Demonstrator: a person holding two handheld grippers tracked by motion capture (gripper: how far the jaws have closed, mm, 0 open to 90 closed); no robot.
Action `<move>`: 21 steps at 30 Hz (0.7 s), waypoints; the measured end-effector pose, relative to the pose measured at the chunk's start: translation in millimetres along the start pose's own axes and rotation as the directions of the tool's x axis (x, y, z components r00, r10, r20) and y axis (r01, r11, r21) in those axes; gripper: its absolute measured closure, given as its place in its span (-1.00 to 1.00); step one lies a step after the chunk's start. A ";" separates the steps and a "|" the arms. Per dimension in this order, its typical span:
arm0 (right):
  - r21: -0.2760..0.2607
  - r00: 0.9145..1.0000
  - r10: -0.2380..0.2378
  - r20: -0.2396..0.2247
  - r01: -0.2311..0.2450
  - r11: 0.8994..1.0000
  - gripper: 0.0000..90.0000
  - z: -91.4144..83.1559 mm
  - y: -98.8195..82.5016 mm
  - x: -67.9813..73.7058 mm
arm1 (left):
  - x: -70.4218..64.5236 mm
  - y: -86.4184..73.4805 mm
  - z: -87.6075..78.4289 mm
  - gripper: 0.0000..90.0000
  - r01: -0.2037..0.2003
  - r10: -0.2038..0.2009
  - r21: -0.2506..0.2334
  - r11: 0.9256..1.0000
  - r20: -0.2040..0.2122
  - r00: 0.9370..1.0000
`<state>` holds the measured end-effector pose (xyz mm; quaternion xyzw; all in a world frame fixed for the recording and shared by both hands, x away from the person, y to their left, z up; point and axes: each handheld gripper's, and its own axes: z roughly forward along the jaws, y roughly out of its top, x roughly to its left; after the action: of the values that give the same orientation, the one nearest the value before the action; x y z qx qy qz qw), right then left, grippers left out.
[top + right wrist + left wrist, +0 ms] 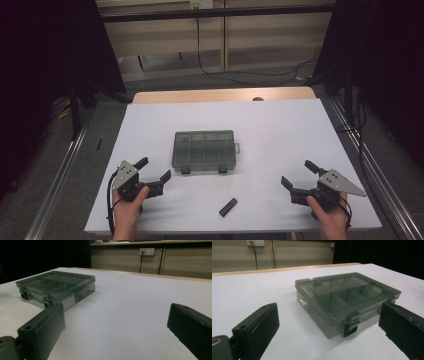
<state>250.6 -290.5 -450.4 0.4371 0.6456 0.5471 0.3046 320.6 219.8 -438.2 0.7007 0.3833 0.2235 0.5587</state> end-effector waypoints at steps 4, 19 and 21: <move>0.002 1.000 -0.009 -0.005 0.009 1.000 -0.98 1.0 0.9 -0.1 | 0.2 0.8 0.6 -0.94 0.010 -0.010 0.004 1.000 0.004 1.000; 0.010 1.000 -0.007 -0.023 0.007 1.000 -0.94 10.9 8.3 -1.1 | 2.5 1.9 1.7 -0.95 0.020 -0.020 0.000 1.000 -0.016 1.000; 0.012 1.000 -0.002 -0.026 0.002 1.000 -0.93 14.1 8.8 -1.8 | 3.1 1.7 2.8 -0.95 0.019 -0.019 0.005 1.000 -0.017 1.000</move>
<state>265.7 -285.8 -445.1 0.4313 0.6530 0.5486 0.2942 325.0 220.4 -437.7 0.6965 0.3951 0.2231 0.5559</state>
